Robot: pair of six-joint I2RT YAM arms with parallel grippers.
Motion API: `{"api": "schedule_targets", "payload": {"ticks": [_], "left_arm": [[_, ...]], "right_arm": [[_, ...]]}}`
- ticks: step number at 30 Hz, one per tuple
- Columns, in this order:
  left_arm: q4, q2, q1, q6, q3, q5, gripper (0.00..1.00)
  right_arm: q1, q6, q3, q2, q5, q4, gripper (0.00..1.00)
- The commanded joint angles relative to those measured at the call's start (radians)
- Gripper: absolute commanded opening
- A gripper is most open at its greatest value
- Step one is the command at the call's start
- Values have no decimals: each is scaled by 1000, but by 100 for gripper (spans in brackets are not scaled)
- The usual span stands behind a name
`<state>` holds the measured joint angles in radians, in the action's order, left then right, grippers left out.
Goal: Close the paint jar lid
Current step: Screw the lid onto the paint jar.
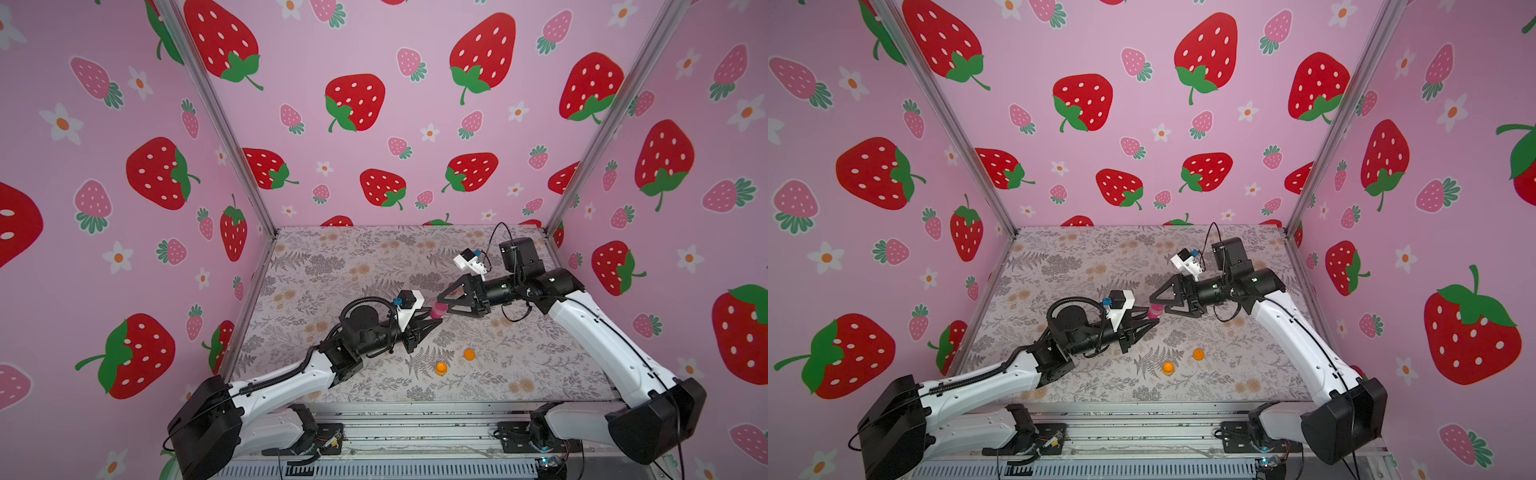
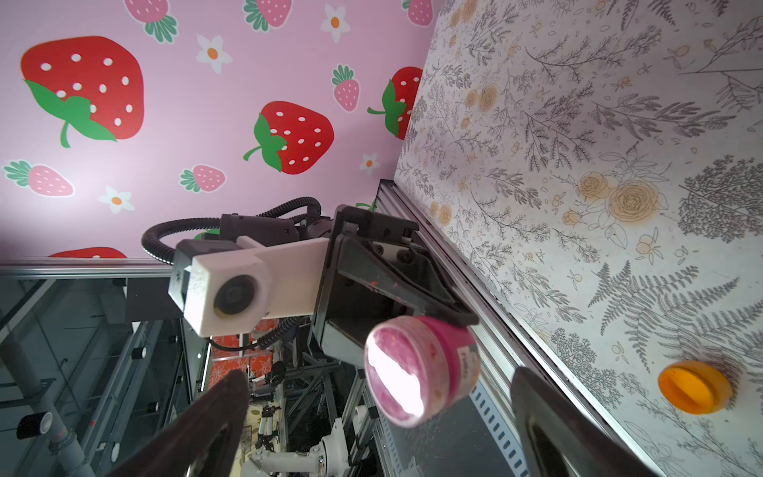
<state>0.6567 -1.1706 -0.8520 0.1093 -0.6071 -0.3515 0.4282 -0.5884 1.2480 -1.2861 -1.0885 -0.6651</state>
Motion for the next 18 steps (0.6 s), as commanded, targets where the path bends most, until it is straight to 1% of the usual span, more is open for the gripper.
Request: {"api": "schedule_targets", "payload": {"ticks": [1, 4, 6, 8, 10, 15, 16, 18], "left_arm": [[108, -4, -6, 47, -25, -28, 24], [127, -13, -9, 55, -40, -36, 24], [133, -19, -14, 55, -51, -38, 24], [154, -27, -16, 55, -58, -43, 24], [167, -36, -20, 55, -66, -47, 24], [182, -52, -25, 34, -85, -50, 24], [190, -54, -25, 31, -85, -50, 24], [199, -55, -27, 24, -86, -55, 24]], "right_arm": [[-32, -130, -74, 48, -78, 201, 99], [-45, -206, -121, 66, -104, 305, 99], [-45, -308, -164, 81, -113, 434, 99], [-45, -439, -214, 97, -123, 597, 99], [-43, -524, -250, 108, -118, 700, 99], [-39, -686, -330, 127, -102, 847, 99], [-37, -710, -343, 134, -98, 859, 98], [-36, -716, -360, 150, -86, 860, 98]]}}
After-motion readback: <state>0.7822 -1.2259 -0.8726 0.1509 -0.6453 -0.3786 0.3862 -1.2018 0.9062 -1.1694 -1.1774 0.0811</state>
